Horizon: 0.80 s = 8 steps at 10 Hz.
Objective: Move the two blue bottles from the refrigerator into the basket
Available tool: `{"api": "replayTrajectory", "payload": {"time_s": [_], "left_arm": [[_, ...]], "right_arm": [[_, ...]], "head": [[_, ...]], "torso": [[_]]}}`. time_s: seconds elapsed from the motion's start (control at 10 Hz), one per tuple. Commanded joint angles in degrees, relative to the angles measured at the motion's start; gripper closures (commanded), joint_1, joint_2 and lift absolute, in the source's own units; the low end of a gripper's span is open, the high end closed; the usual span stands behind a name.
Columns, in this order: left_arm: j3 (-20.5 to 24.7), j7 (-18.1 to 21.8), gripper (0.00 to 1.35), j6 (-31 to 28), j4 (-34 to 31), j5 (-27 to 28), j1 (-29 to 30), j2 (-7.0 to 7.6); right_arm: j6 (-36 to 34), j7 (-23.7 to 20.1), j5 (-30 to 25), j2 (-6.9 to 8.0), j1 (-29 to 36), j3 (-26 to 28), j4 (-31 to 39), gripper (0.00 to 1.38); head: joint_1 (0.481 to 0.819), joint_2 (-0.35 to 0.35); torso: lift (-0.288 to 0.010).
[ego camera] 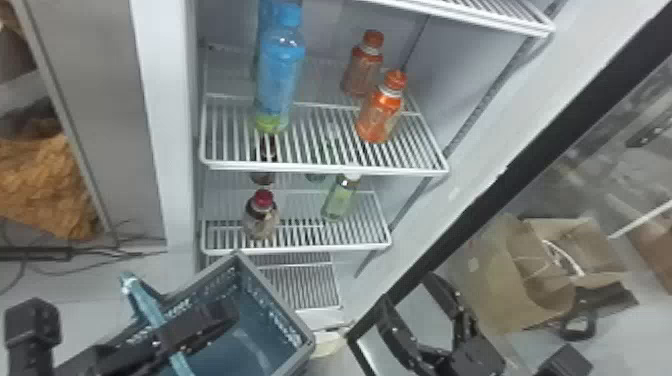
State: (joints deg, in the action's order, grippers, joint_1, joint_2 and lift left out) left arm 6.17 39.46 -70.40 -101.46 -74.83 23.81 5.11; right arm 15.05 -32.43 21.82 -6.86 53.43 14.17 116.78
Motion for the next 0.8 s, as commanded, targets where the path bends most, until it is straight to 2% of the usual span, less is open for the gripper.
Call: {"api": "replayTrajectory", "payload": {"time_s": [0.0,0.7], "left_arm": [[0.0,0.0,1.2,0.09,0.0,-0.01,0.24,-0.02],[0.34,0.0,1.2,0.09,0.0,-0.01,0.38,-0.28]], "right_arm": [[0.0,0.0,0.12,-0.17,-0.13,-0.11,-0.27,0.15],[0.0,0.0,0.12,-0.35,-0.7,-0.23,-0.27,0.15]], "head": [[0.695,-0.35],[0.695,-0.35]], "torso": [[-0.01],[-0.01]]}}
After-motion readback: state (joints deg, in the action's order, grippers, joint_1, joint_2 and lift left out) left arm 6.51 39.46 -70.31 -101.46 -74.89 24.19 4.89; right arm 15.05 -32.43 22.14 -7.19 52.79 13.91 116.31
